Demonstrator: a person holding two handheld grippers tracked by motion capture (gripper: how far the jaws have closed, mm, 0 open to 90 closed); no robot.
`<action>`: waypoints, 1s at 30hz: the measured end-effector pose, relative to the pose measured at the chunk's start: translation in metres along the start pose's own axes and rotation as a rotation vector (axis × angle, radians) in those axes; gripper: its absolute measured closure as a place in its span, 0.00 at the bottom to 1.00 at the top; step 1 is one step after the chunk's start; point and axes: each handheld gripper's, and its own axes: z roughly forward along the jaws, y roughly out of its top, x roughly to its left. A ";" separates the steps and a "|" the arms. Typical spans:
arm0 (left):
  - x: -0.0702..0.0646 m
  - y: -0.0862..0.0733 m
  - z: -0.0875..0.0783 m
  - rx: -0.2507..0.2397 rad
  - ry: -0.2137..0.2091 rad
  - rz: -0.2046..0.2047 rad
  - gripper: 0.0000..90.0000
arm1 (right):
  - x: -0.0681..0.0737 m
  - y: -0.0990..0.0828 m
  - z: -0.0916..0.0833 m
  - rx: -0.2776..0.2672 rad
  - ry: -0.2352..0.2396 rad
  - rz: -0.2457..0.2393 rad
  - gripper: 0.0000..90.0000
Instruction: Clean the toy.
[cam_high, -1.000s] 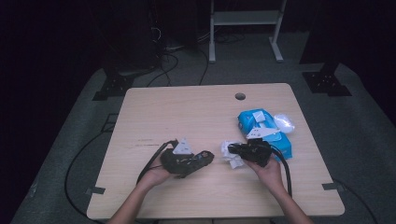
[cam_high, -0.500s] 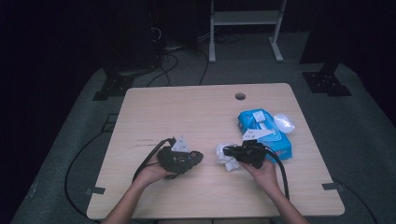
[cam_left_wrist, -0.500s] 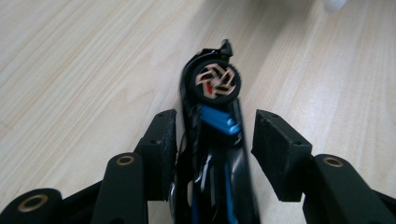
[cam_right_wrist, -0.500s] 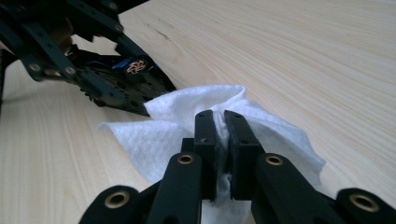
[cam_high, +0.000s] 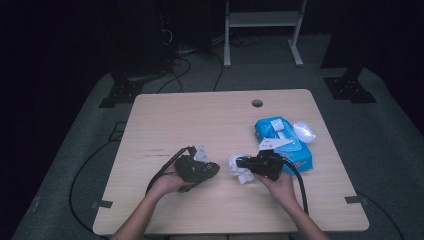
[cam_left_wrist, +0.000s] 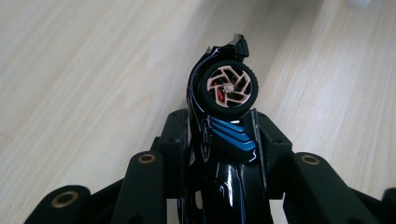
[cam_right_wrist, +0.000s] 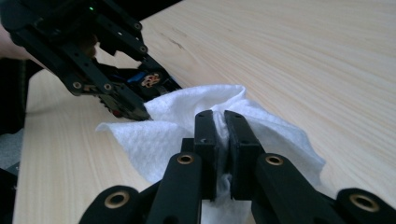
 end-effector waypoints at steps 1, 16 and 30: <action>0.000 0.000 0.000 0.000 0.000 0.000 0.69 | 0.001 0.002 -0.001 -0.009 0.007 0.002 0.93; -0.027 0.007 -0.018 -0.243 0.001 0.066 0.69 | 0.044 0.047 0.004 -0.062 0.088 -0.135 0.93; -0.028 0.008 -0.018 -0.262 0.002 0.055 0.70 | 0.041 0.047 0.003 -0.069 0.139 -0.089 0.93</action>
